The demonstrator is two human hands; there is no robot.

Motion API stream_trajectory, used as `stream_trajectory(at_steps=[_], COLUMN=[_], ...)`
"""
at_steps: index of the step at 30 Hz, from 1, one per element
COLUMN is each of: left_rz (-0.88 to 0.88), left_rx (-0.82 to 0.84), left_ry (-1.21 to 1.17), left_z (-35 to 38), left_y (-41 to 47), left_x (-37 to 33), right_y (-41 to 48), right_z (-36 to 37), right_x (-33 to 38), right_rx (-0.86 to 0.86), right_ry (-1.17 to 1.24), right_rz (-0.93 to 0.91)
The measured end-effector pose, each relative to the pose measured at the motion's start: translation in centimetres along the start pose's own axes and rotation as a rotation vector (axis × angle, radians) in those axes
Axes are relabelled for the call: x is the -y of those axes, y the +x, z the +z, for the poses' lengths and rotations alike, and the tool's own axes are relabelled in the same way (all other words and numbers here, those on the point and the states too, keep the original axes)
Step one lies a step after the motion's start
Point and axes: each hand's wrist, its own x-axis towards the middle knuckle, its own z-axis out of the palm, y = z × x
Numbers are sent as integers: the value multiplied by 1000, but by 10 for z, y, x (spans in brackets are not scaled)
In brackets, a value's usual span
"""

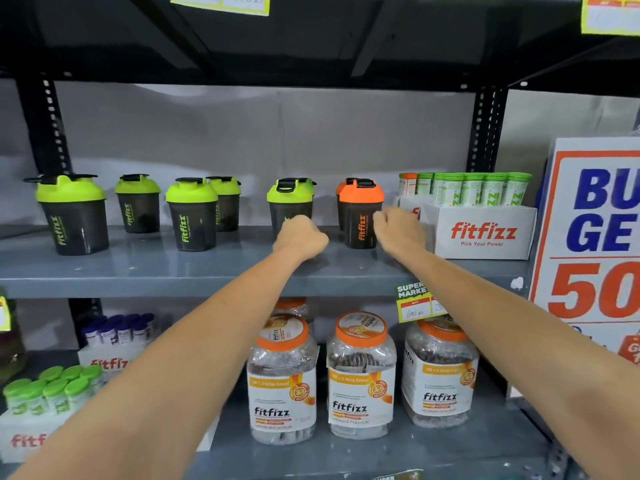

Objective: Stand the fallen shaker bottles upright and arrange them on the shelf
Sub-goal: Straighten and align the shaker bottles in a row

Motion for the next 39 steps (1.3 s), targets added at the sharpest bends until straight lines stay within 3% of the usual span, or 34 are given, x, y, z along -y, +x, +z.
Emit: stream_trajectory(at_steps=[3, 5, 7, 10, 15, 24, 27, 29, 35, 39], left_rz=[-103, -159, -187, -170, -138, -118, -157, -181, -362, -478], left_rx=[-140, -150, -60, 15, -23, -39, 34, 94, 528, 494], left_ry=[90, 66, 39, 51, 15, 13, -122, -188, 54, 250], left_z=[-31, -42, -44, -38, -32, -29, -33, -48, -142, -183], left_y=[3, 11, 15, 19, 24, 32, 33, 32, 22, 27], left_x=[23, 41, 50, 52, 51, 55, 60, 65, 99, 128], right_y=[-11, -8, -2, -6, -9, -10, -9, -14, -39, -45], right_z=[11, 27, 45, 51, 65, 69, 69, 65, 64, 86], right_x=[30, 59, 84, 110, 114, 115, 107, 110, 138, 183], right_rx=[43, 56, 70, 138, 336, 274, 162, 121, 69, 172], right_ry=[130, 429, 669, 772, 639, 690, 651, 527, 184, 341], right_rz=[-87, 60, 251, 395, 419, 433, 412, 305, -176, -81])
